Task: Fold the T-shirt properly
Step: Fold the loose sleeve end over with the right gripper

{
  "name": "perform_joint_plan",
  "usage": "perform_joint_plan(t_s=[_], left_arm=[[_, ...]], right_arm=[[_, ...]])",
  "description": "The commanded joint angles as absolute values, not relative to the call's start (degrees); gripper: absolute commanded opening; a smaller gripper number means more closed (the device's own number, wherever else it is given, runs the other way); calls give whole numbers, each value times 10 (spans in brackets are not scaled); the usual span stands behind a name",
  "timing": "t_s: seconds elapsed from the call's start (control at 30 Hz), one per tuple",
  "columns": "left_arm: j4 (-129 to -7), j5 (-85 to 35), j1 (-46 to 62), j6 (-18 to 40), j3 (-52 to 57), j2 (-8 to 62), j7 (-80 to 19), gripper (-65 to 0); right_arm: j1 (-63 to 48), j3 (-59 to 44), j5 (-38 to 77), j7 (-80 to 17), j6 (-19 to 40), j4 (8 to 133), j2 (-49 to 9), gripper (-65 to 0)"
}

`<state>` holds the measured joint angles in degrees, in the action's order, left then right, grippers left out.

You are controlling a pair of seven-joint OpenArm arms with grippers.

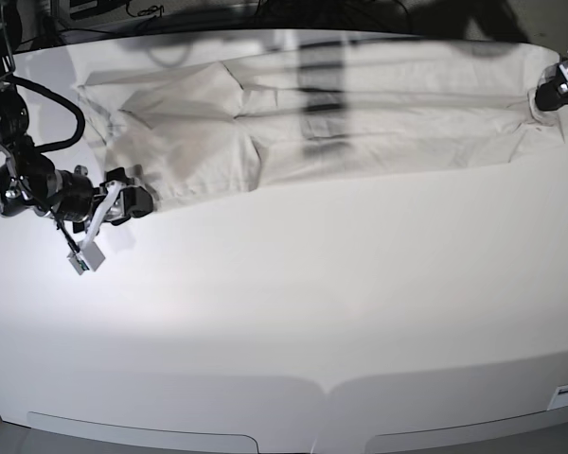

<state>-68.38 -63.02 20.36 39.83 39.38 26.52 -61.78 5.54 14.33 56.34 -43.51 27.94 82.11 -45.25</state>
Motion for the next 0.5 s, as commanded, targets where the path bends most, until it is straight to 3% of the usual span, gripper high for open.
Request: perform_joint_plan(t_s=[0.0,0.2,0.47], left_arm=[[-690,-641,205,400,397,281,-594,-650],[-690,-628,204,399,397,322,-500,-650],[-690,-601,203,378,397,380,-456,-650]], right_arm=[[67,137,579,-424,286,827,-465,-366],[67,137,617,-415,306,828,-449,-366],[67,140,597,-411,321,828,-345,-366]])
